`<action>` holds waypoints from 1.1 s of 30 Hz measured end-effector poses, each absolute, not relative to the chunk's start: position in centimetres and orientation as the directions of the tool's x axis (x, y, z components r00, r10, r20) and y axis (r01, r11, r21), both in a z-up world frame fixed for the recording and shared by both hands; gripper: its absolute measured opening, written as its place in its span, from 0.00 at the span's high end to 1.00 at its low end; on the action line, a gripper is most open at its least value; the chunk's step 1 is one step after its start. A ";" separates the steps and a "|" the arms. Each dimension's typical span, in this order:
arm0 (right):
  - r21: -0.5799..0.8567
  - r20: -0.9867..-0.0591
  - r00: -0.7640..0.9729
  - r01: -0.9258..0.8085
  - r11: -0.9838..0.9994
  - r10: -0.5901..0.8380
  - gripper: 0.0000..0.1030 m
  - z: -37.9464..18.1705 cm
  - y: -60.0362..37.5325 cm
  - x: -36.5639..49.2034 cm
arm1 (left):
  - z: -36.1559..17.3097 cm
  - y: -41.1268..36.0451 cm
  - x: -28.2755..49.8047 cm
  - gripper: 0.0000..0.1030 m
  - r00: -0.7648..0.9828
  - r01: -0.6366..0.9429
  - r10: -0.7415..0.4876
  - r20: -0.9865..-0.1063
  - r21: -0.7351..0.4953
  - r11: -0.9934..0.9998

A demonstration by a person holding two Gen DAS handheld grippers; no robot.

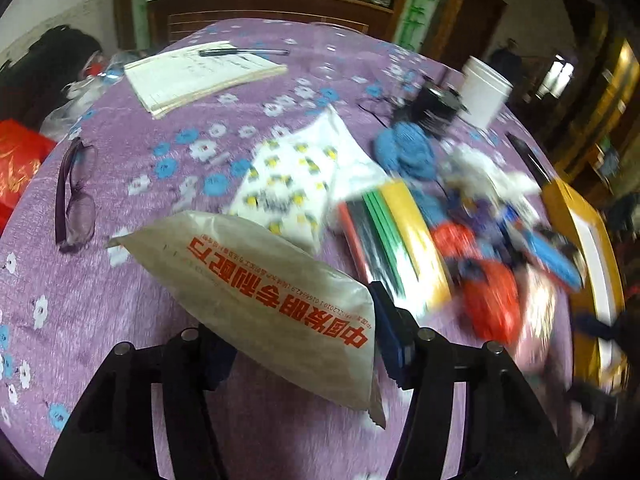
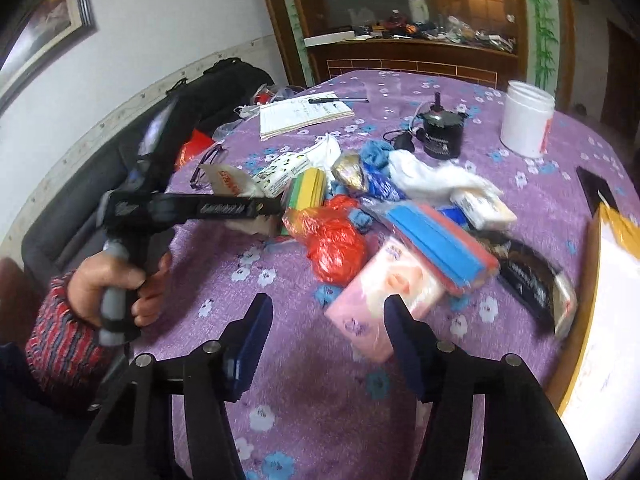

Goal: Organize soft objects
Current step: 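Grasp the white bag with red print with the left tool while the right tool grasps the red plastic bag, then carry both held bags over the yellow-rimmed white tray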

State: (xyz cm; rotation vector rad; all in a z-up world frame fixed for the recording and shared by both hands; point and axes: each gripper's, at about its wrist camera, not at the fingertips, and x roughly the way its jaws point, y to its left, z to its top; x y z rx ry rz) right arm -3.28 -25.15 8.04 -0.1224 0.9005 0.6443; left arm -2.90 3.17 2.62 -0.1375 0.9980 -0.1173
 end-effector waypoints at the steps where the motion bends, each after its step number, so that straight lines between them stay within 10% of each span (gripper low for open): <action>1: 0.154 -0.766 0.446 -0.572 0.806 0.463 0.42 8.0 -24.7 -2.9 | 2.7 3.3 -3.6 0.45 0.536 0.053 -0.173 -0.826 -0.172 0.984; 10: 0.020 -0.827 0.442 -0.594 0.804 0.347 0.46 5.5 -19.3 1.0 | 3.4 3.1 -6.4 0.58 0.539 0.158 -0.262 -0.801 -0.209 0.965; 13: 0.026 -0.847 0.422 -0.575 0.817 0.324 0.66 4.1 -19.0 1.8 | 3.9 2.6 -6.8 0.58 0.545 0.190 -0.288 -0.788 -0.218 0.957; 33: 0.399 -0.542 0.688 -0.294 0.869 0.482 0.67 11.7 -40.2 -3.3 | 12.5 -16.6 -9.1 0.58 0.469 0.596 -0.539 -0.700 -0.199 0.778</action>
